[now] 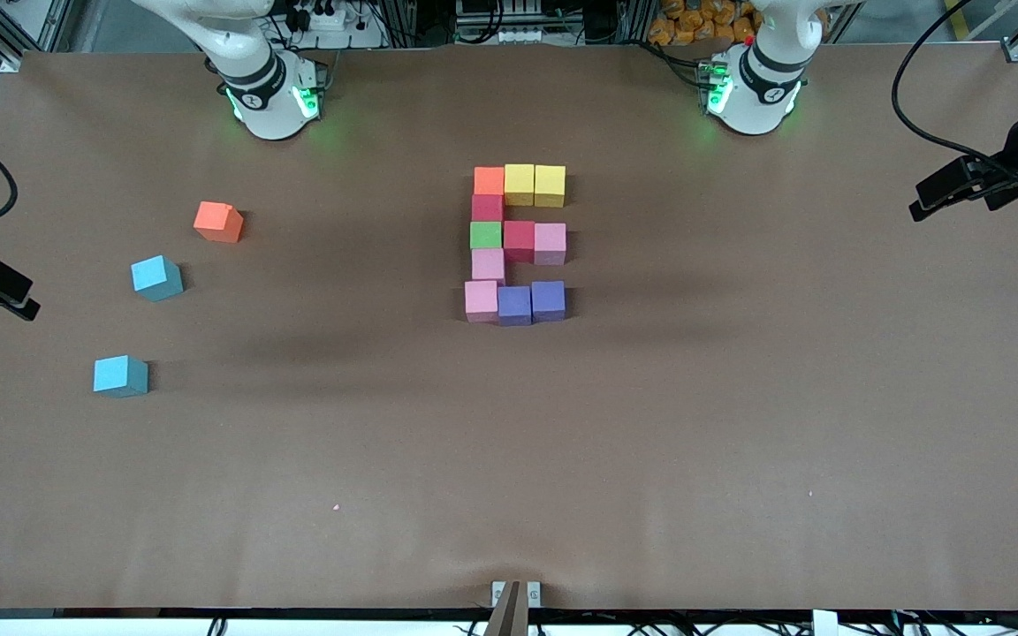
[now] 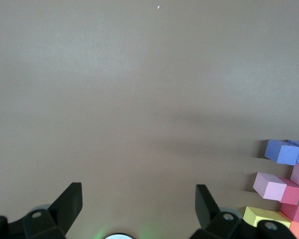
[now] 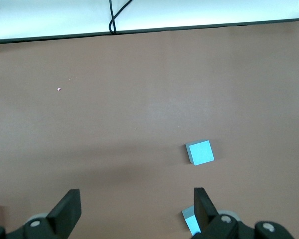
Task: Arrange 11 blocks into digit 3
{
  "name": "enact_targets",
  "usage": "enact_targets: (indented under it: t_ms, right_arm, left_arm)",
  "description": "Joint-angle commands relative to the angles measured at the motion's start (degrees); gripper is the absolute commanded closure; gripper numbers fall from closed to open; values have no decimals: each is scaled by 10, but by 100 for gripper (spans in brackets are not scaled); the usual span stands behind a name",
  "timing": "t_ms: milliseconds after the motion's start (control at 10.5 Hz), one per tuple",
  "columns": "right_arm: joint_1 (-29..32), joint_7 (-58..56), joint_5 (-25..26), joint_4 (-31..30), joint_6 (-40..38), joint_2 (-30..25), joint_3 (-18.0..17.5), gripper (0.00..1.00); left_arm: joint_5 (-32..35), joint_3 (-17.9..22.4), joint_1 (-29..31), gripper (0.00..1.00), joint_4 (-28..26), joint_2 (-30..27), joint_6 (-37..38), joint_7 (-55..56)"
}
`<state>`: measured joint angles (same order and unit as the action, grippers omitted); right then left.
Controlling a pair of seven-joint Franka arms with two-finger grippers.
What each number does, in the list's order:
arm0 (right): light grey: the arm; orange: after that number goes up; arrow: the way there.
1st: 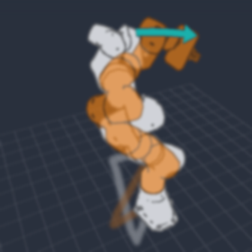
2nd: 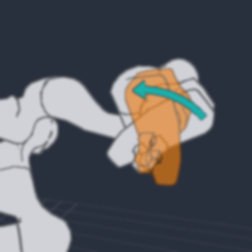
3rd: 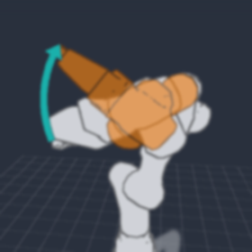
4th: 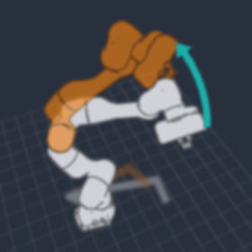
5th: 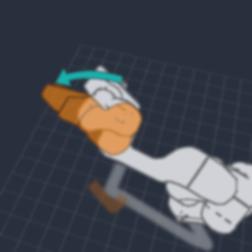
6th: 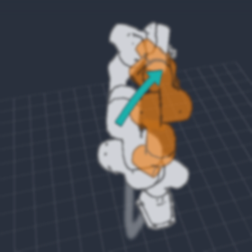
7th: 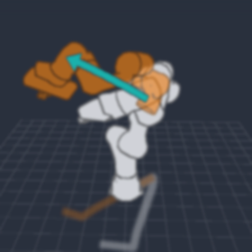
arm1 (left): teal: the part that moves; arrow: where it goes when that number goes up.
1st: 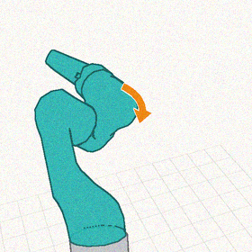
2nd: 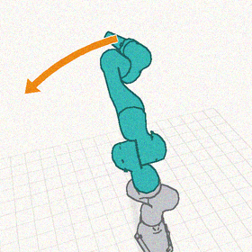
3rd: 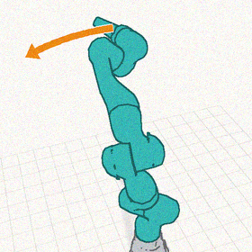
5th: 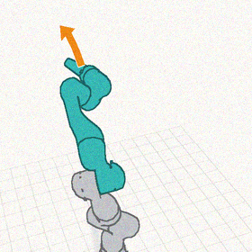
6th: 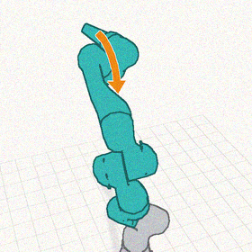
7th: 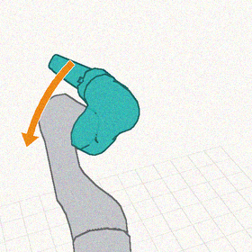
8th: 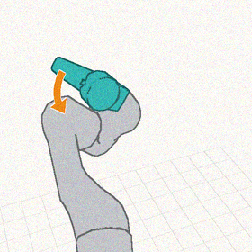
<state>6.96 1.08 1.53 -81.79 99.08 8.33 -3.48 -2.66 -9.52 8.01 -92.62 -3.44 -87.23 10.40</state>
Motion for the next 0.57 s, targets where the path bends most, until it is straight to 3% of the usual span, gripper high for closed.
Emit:
enact_targets:
  t_ms: [0,478]
  right_arm:
    - [0,2,6,1,-5,7,-1,0]
    - [-3,3,8,1,-22,10,0,0]
  left_arm:
    - [-2,20,-20,0,9,1,14,-3]
    - [5,20,-21,0,14,8,13,-4]
